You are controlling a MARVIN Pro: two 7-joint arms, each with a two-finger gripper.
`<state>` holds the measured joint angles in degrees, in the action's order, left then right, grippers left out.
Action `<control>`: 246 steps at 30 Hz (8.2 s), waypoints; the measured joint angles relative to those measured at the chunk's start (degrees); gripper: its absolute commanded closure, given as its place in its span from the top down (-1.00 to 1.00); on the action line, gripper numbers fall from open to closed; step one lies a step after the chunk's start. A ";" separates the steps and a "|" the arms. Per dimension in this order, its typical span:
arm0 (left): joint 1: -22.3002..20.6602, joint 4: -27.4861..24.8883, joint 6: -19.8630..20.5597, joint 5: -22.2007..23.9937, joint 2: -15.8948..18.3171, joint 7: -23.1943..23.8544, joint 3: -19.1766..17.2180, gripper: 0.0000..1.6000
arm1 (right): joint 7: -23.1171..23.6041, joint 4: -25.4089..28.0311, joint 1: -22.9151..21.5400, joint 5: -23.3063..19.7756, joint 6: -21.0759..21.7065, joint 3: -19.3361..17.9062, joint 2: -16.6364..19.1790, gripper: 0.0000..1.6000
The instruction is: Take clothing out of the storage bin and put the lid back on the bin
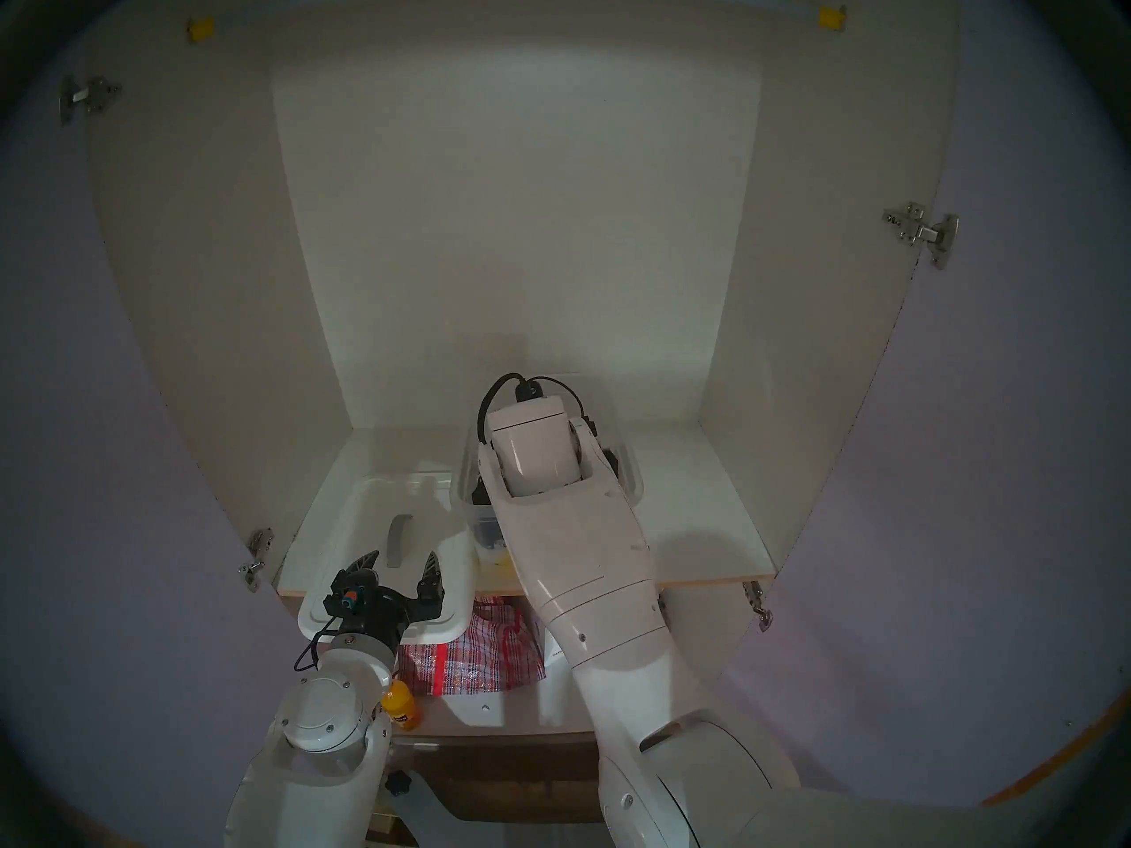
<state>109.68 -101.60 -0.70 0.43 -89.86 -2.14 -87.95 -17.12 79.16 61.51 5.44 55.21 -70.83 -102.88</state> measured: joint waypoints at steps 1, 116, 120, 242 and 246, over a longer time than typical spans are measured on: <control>0.00 0.00 0.00 0.00 0.00 0.00 0.00 1.00 | 0.01 0.00 0.00 0.00 0.00 0.00 0.00 1.00; 0.02 0.14 0.00 0.11 0.20 -0.35 0.24 1.00 | 11.14 -60.70 -62.73 1.01 -32.78 -23.33 19.76 -1.00; -0.02 0.17 0.00 0.12 0.20 -0.35 0.24 1.00 | 10.55 -65.06 -62.39 1.50 -33.09 -22.86 20.31 -1.00; -0.62 0.85 -0.01 -1.16 2.63 -0.70 0.82 1.00 | 20.44 -68.48 -39.92 8.06 -23.20 -17.18 18.95 1.00; -2.85 2.43 0.05 -1.91 5.75 -0.41 0.67 1.00 | 21.91 -68.36 -40.12 7.98 -24.49 -17.07 19.19 1.00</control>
<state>106.82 -99.17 -0.65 -1.48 -84.10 -2.56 -87.28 4.80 10.80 21.39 13.43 30.72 -87.90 -83.69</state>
